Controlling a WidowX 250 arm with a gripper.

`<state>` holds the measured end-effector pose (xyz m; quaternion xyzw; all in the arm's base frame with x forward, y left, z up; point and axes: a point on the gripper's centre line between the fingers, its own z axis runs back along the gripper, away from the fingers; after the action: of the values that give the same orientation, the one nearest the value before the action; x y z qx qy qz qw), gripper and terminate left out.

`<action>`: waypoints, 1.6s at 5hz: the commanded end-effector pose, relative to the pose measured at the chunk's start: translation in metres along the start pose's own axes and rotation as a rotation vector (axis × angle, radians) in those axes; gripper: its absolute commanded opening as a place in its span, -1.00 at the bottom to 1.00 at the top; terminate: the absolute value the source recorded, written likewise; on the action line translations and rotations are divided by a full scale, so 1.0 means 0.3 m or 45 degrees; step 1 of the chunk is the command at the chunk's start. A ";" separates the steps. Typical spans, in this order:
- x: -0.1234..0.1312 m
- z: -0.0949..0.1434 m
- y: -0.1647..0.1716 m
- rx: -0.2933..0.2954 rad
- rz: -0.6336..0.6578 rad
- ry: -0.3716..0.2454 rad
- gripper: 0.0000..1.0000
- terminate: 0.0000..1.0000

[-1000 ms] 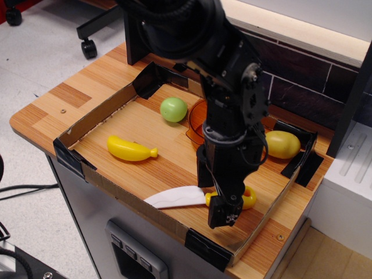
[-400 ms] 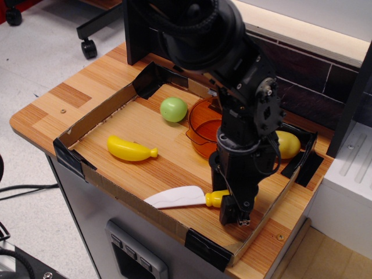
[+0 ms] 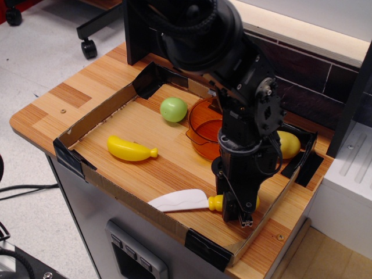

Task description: Put knife in pot

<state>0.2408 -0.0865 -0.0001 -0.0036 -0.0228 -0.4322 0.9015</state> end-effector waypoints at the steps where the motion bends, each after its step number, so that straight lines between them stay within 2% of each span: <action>1: -0.021 0.103 -0.003 0.026 -0.005 -0.078 -1.00 -1.00; 3: -0.018 0.231 0.020 0.081 0.035 -0.145 -1.00 -1.00; 4: 0.000 0.303 0.096 0.141 0.143 -0.204 -1.00 -1.00; 5: 0.026 0.360 0.187 0.181 0.315 -0.207 -1.00 -1.00; 6: 0.040 0.364 0.255 0.165 0.470 -0.122 -1.00 -1.00; 8: 0.015 0.294 0.323 0.133 0.646 0.091 -1.00 -1.00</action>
<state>0.3195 -0.0300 0.0737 0.0506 0.0150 -0.1915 0.9801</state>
